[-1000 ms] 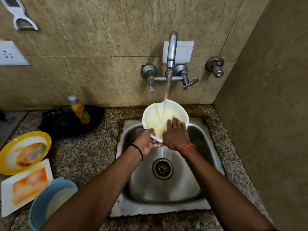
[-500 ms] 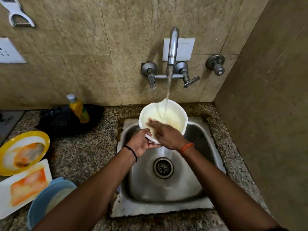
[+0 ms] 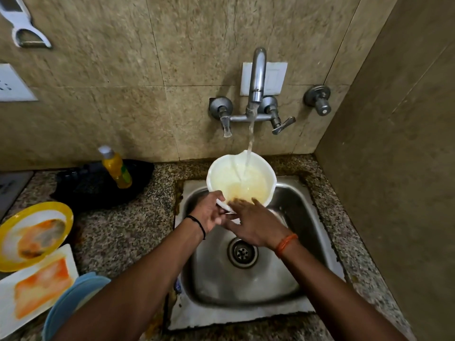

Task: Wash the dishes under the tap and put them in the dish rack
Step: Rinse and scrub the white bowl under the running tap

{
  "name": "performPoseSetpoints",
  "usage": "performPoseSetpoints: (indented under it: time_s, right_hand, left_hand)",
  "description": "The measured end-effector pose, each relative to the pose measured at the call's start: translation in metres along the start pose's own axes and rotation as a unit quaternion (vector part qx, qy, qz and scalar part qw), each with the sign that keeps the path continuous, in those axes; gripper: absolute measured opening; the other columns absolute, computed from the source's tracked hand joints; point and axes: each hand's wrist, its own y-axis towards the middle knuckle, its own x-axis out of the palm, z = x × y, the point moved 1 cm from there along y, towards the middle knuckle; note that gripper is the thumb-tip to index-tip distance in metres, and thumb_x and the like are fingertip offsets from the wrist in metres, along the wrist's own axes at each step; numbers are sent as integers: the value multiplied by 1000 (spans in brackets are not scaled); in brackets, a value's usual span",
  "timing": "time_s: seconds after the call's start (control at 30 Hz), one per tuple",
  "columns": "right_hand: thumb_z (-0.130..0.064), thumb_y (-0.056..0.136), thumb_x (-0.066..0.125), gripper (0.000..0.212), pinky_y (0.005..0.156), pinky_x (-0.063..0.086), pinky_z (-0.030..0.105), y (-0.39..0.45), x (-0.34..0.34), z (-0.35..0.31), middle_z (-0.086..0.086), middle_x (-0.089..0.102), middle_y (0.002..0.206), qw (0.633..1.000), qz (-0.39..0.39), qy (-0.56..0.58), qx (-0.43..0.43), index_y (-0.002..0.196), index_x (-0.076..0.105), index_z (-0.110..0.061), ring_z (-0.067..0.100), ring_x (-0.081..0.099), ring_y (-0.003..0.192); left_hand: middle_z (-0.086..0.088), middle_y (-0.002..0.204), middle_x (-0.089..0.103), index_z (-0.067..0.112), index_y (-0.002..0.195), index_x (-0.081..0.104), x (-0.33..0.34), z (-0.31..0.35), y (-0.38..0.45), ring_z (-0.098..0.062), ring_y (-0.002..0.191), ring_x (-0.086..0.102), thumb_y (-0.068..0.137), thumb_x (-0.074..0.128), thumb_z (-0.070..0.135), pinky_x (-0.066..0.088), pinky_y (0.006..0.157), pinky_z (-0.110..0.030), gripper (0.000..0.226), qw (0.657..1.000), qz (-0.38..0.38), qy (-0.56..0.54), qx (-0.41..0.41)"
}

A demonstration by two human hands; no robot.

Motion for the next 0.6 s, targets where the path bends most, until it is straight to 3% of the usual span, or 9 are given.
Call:
performPoseSetpoints:
  time_s: [0.07,0.17,0.3,0.37,0.43,0.53,0.6]
  right_hand:
    - [-72,90,26,74,120,8,40,2,-4,7,4,30,158,1000,13,-15,5,149,32,-29,20,21,148]
    - [-75,87,25,87,123,2,45,9,-11,18,15,18,160,984,29,-148,97,154,18,-20,27,9,150]
    - [-60,93,39,76,120,12,38,12,-2,-9,4,15,162,999,27,-9,-26,154,17,-20,24,11,150]
    - [-60,95,34,70,121,10,40,14,-7,-5,-2,11,163,999,20,12,-40,154,17,-28,21,9,151]
    - [-65,95,25,69,122,10,44,20,-18,6,5,15,162,999,39,4,31,153,20,-29,24,13,150]
    - [-62,96,22,73,122,7,46,33,-24,11,16,8,162,987,59,0,148,155,16,-19,30,6,150]
    - [-53,100,23,69,122,3,47,41,-16,-6,14,-3,163,995,19,5,97,156,6,-16,33,-4,150]
  left_hand:
    - [-18,86,62,-3,121,50,-1,0,2,-21,47,59,86,41,2,50,39,-23,37,1000,-3,-12,3]
    - [-19,103,64,3,129,48,1,1,3,-25,70,64,92,52,18,57,46,-29,40,1000,3,6,6]
    - [-15,102,69,13,120,58,3,6,4,-30,77,68,92,50,52,58,56,-36,49,999,-6,24,-21]
    - [-10,95,73,16,114,60,-2,7,9,-26,81,66,92,43,59,56,66,-39,51,1000,-5,11,-1]
    - [-4,80,74,20,103,61,-5,9,10,-22,73,69,91,40,62,58,60,-38,48,999,13,35,26]
    - [-5,87,72,22,105,59,1,9,5,-22,73,72,90,39,65,58,52,-37,49,997,25,58,50]
    - [-5,93,71,21,113,61,6,9,3,-22,74,70,90,37,65,55,47,-32,55,994,35,81,57]
